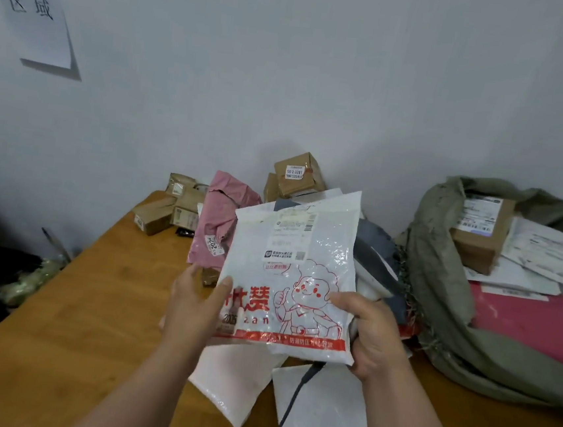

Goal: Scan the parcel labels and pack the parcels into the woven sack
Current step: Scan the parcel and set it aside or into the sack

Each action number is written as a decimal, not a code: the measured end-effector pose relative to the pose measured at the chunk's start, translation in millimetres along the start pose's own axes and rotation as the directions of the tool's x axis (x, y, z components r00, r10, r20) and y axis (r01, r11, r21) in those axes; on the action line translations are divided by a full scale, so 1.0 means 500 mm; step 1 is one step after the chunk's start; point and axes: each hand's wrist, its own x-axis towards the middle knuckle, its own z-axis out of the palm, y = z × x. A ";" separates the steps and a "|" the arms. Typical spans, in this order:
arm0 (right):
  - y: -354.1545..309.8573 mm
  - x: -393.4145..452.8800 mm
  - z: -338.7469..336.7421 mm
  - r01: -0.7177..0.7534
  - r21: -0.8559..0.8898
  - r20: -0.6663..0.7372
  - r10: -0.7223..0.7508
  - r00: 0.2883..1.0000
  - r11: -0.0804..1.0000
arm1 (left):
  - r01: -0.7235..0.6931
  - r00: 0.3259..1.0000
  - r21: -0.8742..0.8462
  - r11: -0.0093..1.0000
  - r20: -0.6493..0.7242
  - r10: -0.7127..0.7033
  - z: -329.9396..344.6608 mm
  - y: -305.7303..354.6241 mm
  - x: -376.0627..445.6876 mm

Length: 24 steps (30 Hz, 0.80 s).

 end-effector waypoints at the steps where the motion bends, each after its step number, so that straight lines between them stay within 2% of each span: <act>1: 0.002 0.001 -0.009 -0.018 -0.003 0.058 0.018 0.998 1.000 | 0.182 0.981 -0.144 0.973 0.089 -0.170 -0.004 0.013 0.008; 2: 0.004 0.002 -0.016 -0.032 -0.013 0.109 0.033 0.994 0.999 | 0.341 0.931 -0.262 0.903 0.230 -0.285 -0.007 0.018 0.016; 3: 0.006 0.003 -0.022 -0.037 -0.032 0.143 0.041 0.989 0.999 | 0.465 0.862 -0.328 0.822 0.379 -0.336 -0.009 0.020 0.021; 4: 0.007 0.005 -0.027 -0.032 -0.049 0.159 0.039 0.986 0.998 | 0.530 0.813 -0.351 0.772 0.469 -0.344 -0.011 0.019 0.023; 5: 0.006 0.009 -0.030 -0.018 -0.061 0.153 0.027 0.988 0.998 | 0.543 0.802 -0.371 0.753 0.496 -0.334 -0.011 0.015 0.022; 7: 0.003 0.016 -0.033 0.039 -0.068 0.053 -0.035 0.998 0.997 | 0.470 0.860 -0.424 0.774 0.417 -0.294 0.000 0.000 0.025; 9: 0.000 0.026 -0.041 0.098 -0.107 -0.132 -0.112 0.985 0.989 | 0.357 0.928 -0.473 0.806 0.276 -0.249 0.010 -0.004 0.026; 11: -0.001 0.037 -0.053 0.124 -0.177 -0.329 -0.178 0.928 0.976 | 0.281 0.959 -0.501 0.819 0.161 -0.231 0.016 -0.005 0.031; 13: -0.008 0.038 -0.062 0.148 -0.212 -0.399 -0.224 0.889 0.966 | 0.206 0.978 -0.506 0.838 0.070 -0.198 0.017 -0.001 0.035; 15: -0.017 0.029 -0.057 0.177 -0.257 -0.337 -0.260 0.905 0.950 | 0.154 0.986 -0.489 0.859 0.022 -0.164 0.018 0.006 0.033; 18: -0.023 0.010 -0.029 0.222 -0.357 -0.180 -0.300 0.937 0.907 | 0.121 0.992 -0.487 0.865 0.020 -0.128 0.027 0.014 0.023; 24: -0.026 -0.023 0.029 0.268 -0.458 0.032 -0.286 0.958 0.847 | 0.077 0.997 -0.445 0.892 0.032 -0.070 0.041 0.014 0.004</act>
